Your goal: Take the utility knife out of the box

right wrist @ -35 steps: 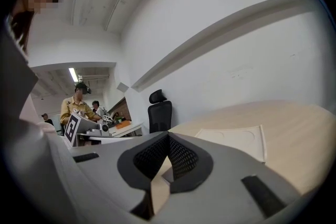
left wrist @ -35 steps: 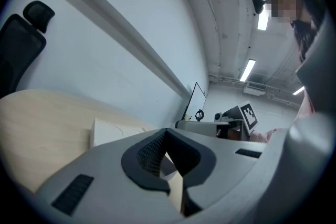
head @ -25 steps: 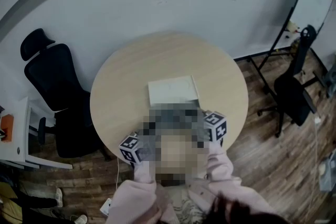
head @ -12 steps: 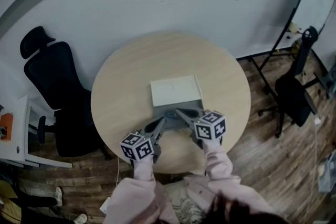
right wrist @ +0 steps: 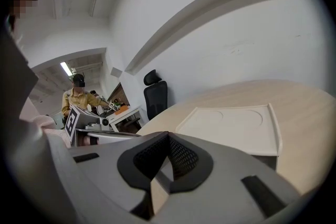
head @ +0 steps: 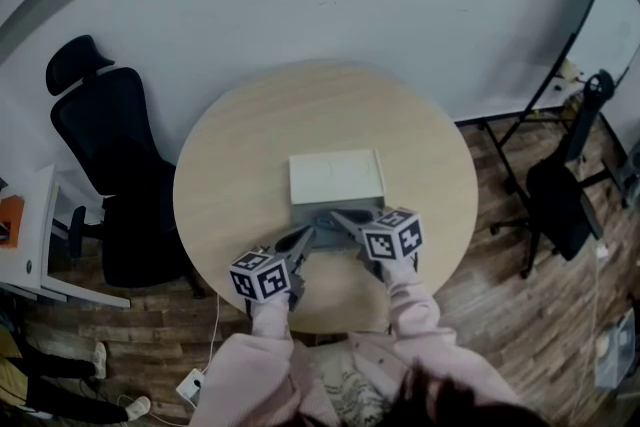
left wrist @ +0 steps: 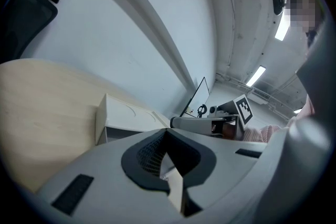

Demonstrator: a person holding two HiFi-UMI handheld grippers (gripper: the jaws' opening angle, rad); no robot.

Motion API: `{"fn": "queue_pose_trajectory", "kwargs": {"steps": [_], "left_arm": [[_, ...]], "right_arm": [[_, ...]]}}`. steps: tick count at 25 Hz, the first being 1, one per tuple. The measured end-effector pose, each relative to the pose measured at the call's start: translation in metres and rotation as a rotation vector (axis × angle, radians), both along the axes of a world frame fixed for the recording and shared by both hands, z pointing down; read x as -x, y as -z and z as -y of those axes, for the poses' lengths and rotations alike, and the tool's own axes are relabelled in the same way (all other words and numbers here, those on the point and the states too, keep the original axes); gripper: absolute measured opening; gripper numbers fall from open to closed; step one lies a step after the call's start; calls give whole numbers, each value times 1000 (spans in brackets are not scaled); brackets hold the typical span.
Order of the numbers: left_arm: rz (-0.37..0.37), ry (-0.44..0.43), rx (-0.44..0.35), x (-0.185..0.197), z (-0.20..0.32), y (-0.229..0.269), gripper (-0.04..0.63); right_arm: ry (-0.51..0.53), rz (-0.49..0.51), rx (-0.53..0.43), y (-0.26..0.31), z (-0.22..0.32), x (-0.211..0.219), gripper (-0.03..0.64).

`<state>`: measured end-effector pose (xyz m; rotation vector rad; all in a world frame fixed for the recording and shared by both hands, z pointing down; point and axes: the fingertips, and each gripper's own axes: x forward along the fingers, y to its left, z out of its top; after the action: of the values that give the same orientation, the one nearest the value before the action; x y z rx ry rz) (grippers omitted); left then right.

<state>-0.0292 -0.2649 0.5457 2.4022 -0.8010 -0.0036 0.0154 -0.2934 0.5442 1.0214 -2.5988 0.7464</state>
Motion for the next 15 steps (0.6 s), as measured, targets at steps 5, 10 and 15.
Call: {"fn": "queue_pose_trajectory", "kwargs": {"steps": [5, 10, 15], "left_arm": [[4, 11, 30, -7, -1, -8, 0], [8, 24, 49, -6, 0, -14, 0], [8, 38, 63, -5, 3, -17, 0]], "right_arm": [[46, -18, 32, -8, 4, 1, 2], [102, -54, 52, -12, 9, 7, 2], [168, -114, 92, -32, 11, 6, 2]]}}
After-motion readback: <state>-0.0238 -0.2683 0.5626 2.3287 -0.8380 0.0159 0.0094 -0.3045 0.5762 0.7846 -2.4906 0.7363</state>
